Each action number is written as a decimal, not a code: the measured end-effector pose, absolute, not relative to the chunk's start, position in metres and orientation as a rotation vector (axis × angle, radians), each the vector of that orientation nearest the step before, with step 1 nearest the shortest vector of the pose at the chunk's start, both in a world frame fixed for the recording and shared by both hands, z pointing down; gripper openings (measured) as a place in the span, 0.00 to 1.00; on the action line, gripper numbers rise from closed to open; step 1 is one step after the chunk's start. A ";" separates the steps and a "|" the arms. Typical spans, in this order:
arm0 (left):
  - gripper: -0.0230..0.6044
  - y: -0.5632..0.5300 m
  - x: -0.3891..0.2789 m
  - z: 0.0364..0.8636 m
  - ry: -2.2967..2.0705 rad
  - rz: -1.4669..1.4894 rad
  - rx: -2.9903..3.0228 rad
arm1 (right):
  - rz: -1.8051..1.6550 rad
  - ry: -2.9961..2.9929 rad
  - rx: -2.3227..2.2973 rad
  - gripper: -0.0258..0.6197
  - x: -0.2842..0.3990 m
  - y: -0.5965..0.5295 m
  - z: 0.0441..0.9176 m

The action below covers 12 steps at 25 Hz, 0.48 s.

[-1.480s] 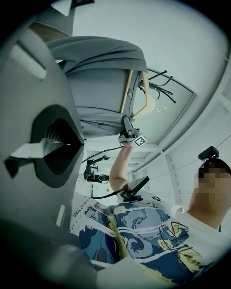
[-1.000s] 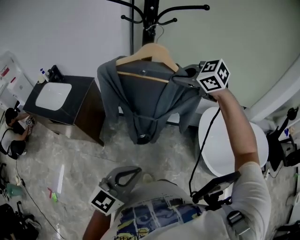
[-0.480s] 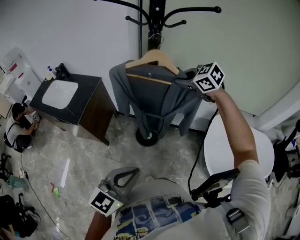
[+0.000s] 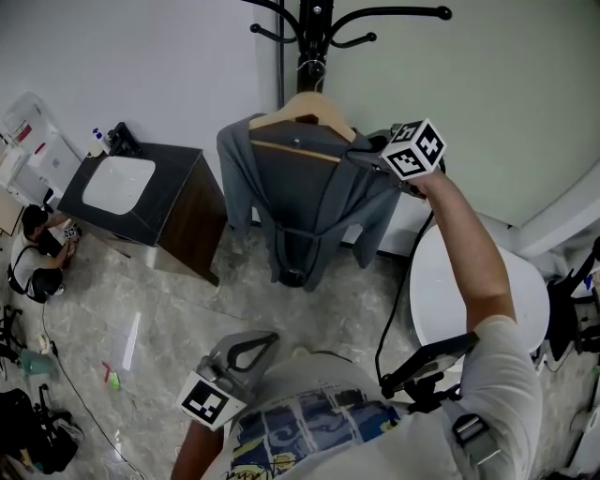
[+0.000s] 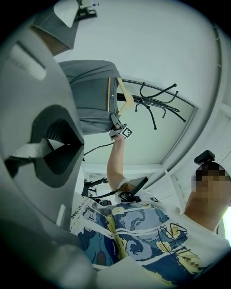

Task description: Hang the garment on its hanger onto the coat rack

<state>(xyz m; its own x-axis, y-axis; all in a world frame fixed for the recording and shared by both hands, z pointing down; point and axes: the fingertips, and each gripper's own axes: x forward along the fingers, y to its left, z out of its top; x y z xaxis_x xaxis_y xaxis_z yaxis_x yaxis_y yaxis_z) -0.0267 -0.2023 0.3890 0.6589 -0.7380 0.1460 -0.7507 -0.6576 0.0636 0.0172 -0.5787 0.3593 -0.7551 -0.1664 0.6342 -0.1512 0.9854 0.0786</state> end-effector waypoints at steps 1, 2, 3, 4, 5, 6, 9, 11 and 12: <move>0.04 -0.201 -0.028 0.389 -1.242 0.164 2.750 | -0.029 -2.440 0.223 0.07 0.017 -0.579 0.360; 0.04 -0.199 -0.030 0.390 -1.244 0.166 2.748 | -0.030 -2.441 0.227 0.07 0.017 -0.579 0.360; 0.04 -0.197 -0.031 0.391 -1.245 0.167 2.743 | -0.031 -2.443 0.232 0.07 0.017 -0.579 0.360; 0.04 -0.195 -0.033 0.391 -1.246 0.168 2.739 | -0.035 -2.443 0.242 0.07 0.017 -0.579 0.360; 0.04 -0.193 -0.035 0.391 -1.245 0.168 2.735 | -0.042 -2.442 0.256 0.08 0.017 -0.579 0.360; 0.04 -0.191 -0.037 0.392 -1.244 0.167 2.734 | -0.055 -2.441 0.275 0.09 0.017 -0.581 0.361; 0.04 -0.184 -0.043 0.390 -1.230 0.162 2.736 | -0.096 -2.447 0.354 0.15 0.017 -0.586 0.359; 0.04 -0.177 -0.047 0.389 -1.214 0.166 2.740 | -0.122 -2.454 0.424 0.20 0.020 -0.587 0.354; 0.04 -0.173 -0.049 0.389 -1.206 0.169 2.743 | -0.141 -2.452 0.465 0.23 0.023 -0.587 0.351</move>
<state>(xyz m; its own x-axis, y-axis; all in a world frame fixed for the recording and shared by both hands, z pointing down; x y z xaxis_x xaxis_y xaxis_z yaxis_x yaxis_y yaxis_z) -0.0489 -0.1726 0.3887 0.6725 -0.7228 0.1590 -0.7387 -0.6690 0.0830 0.0234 -0.5874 0.3510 -0.7383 -0.3626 0.5687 -0.2948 0.9319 0.2114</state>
